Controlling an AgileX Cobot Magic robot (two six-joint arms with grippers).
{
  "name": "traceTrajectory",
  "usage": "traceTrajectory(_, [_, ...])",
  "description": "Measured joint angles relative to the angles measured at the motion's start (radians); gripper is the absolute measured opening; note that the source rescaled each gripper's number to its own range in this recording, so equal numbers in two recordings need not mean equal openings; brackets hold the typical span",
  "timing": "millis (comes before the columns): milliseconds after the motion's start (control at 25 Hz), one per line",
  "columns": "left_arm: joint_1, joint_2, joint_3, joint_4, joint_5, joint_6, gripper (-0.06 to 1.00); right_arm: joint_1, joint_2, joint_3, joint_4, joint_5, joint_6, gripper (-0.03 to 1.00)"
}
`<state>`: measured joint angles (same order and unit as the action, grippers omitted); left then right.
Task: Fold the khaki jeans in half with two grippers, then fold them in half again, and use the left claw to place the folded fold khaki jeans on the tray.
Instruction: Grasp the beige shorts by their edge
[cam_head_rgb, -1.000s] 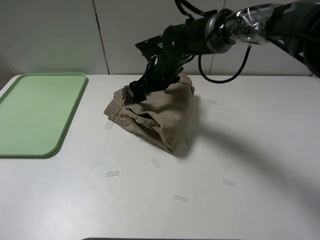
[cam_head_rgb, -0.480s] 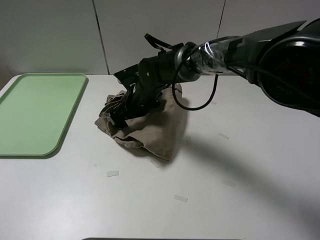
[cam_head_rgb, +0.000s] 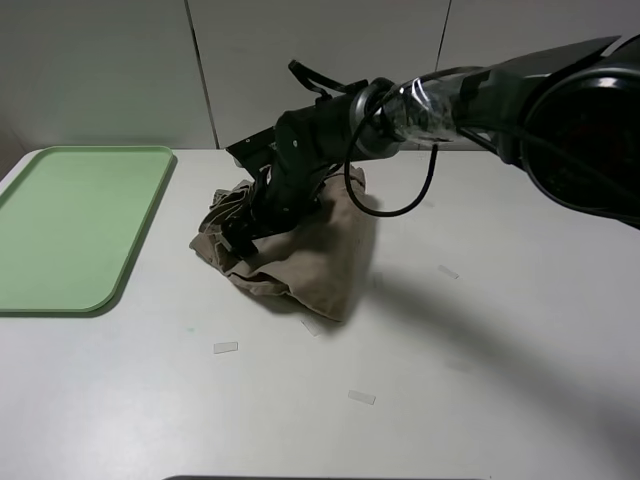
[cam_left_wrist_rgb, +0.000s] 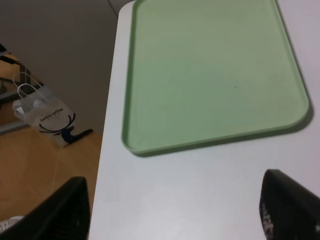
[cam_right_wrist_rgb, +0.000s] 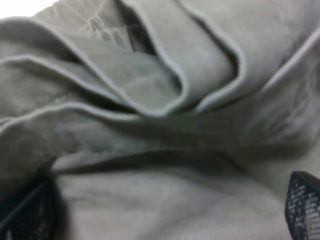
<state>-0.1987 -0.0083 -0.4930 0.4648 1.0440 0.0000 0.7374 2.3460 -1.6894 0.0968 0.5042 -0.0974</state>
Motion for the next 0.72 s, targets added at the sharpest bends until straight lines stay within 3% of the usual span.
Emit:
traceTrajectory(280, [0.0, 0.0, 0.0, 0.001, 0.0, 0.0, 0.73, 0.006, -0.045, -0.076, -0.044, 0.052, -0.002, 1.0])
traceTrajectory(480, [0.0, 0.0, 0.0, 0.001, 0.0, 0.0, 0.73, 0.009, -0.045, -0.116, -0.108, -0.007, -0.002, 1.0])
traceTrajectory(720, [0.0, 0.0, 0.0, 0.001, 0.0, 0.0, 0.73, 0.015, -0.037, -0.119, -0.111, -0.031, -0.019, 1.0])
